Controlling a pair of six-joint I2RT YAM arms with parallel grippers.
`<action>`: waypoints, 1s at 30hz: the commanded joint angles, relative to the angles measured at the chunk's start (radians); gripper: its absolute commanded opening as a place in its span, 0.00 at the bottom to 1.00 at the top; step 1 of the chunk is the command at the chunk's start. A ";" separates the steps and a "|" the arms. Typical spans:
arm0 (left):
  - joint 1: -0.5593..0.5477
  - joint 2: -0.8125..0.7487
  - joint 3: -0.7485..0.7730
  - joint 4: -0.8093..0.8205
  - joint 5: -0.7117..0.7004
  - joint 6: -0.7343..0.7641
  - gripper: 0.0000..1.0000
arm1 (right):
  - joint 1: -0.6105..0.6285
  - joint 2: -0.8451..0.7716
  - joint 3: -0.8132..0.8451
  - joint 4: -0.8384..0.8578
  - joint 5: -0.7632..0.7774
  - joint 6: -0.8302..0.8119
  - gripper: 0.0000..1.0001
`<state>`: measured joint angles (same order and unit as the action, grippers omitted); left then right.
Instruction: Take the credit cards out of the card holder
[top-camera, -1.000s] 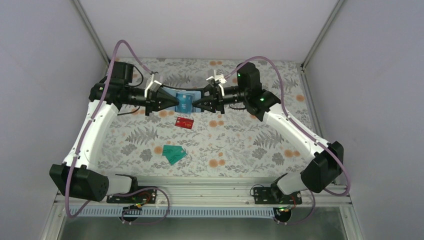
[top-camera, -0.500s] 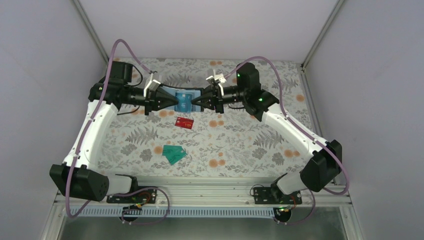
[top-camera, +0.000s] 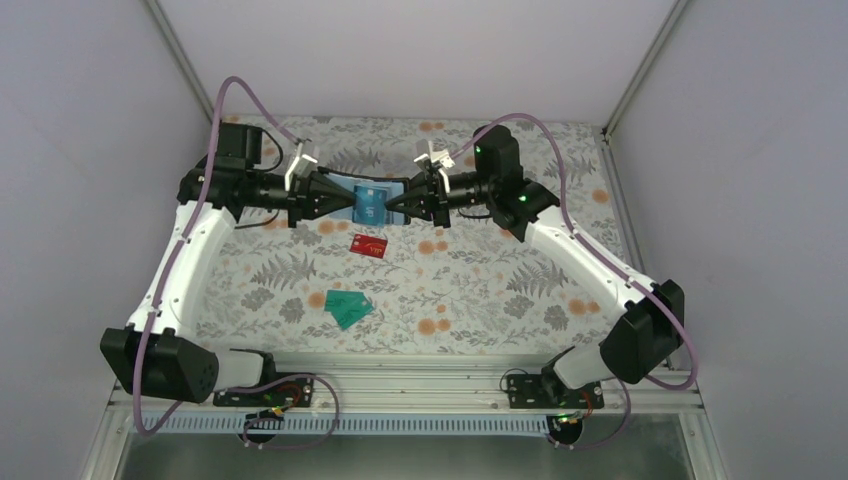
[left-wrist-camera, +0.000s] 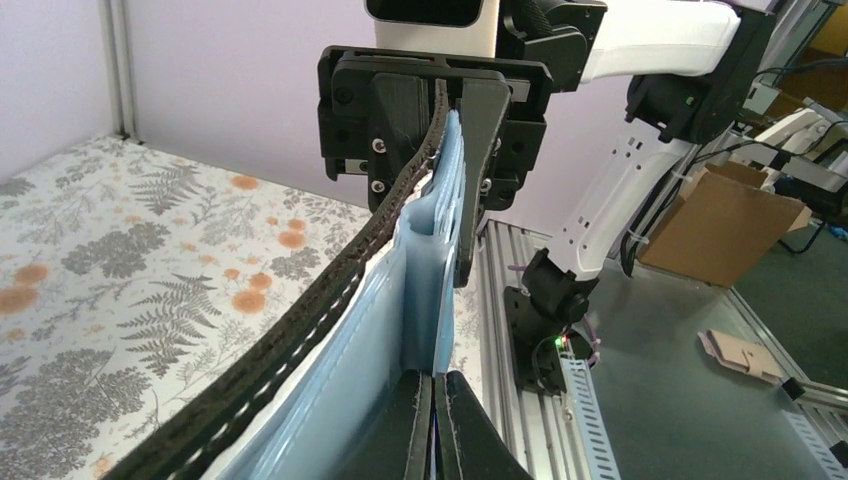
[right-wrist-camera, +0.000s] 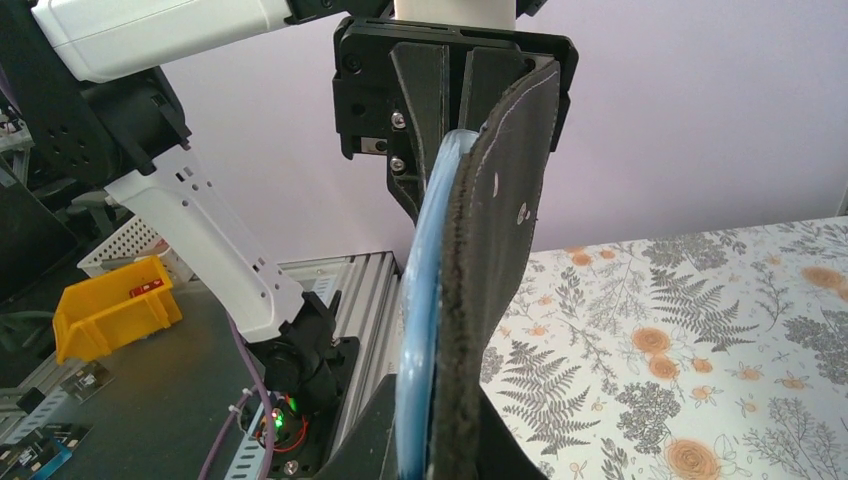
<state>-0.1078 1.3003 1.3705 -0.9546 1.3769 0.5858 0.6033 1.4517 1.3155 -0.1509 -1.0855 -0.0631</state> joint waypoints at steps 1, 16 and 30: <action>0.005 -0.016 -0.028 0.104 -0.041 -0.069 0.04 | -0.001 -0.021 0.019 -0.007 -0.071 -0.032 0.04; -0.056 0.001 -0.046 0.103 -0.024 -0.065 0.09 | 0.030 0.024 0.052 0.008 -0.065 -0.037 0.04; -0.006 -0.030 -0.035 0.063 -0.003 -0.020 0.03 | 0.001 -0.031 -0.029 0.073 0.014 0.031 0.30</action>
<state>-0.1398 1.2896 1.3277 -0.8963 1.3403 0.5446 0.6064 1.4708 1.3224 -0.1375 -1.0912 -0.0479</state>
